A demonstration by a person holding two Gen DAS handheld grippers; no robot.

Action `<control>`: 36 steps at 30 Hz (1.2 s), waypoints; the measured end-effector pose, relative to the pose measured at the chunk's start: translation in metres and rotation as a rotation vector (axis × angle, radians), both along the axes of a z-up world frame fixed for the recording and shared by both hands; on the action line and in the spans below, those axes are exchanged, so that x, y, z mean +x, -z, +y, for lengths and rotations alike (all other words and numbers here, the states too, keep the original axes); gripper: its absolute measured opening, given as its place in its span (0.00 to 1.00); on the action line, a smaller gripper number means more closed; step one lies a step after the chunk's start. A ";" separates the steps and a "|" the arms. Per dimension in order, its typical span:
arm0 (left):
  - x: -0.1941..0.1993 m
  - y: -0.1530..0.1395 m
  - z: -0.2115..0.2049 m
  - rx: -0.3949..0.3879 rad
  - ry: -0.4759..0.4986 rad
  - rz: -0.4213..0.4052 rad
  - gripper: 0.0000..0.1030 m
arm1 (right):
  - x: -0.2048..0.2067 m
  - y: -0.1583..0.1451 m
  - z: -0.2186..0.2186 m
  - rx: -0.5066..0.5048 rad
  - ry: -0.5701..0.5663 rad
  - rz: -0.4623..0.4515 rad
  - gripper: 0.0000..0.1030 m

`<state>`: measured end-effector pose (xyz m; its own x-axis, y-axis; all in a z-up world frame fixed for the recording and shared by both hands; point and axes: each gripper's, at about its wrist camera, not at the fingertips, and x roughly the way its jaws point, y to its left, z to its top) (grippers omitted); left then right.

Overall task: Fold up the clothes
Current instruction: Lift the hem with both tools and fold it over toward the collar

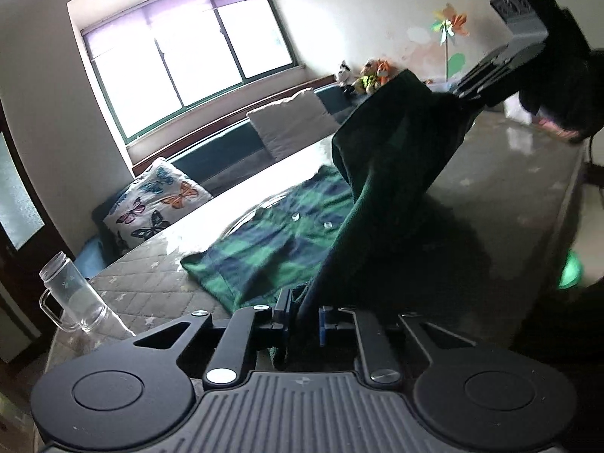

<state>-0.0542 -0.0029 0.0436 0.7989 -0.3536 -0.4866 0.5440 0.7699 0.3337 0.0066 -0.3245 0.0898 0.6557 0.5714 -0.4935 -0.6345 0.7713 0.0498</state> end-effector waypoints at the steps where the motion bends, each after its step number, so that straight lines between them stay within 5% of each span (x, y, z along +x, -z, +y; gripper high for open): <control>1: -0.008 -0.006 0.001 -0.010 0.003 -0.002 0.14 | -0.008 -0.005 -0.002 0.004 -0.002 -0.003 0.03; 7: -0.009 -0.029 0.004 -0.062 -0.028 -0.030 0.14 | -0.019 -0.021 -0.004 0.010 0.001 -0.025 0.03; 18: 0.137 -0.032 0.013 -0.130 -0.169 0.062 0.12 | 0.118 -0.033 0.030 -0.057 0.030 -0.019 0.03; 29: 0.281 0.038 0.031 -0.172 -0.324 0.324 0.16 | 0.257 0.058 0.074 -0.091 0.158 0.180 0.05; 36: 0.300 0.056 0.040 -0.171 -0.408 0.332 0.41 | 0.277 0.086 0.059 -0.077 0.262 0.204 0.24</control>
<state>0.2454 0.0368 -0.0123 0.7013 -0.1435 -0.6983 0.2450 0.9684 0.0471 0.2836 -0.2655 0.0040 0.6589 0.3528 -0.6643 -0.3974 0.9131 0.0907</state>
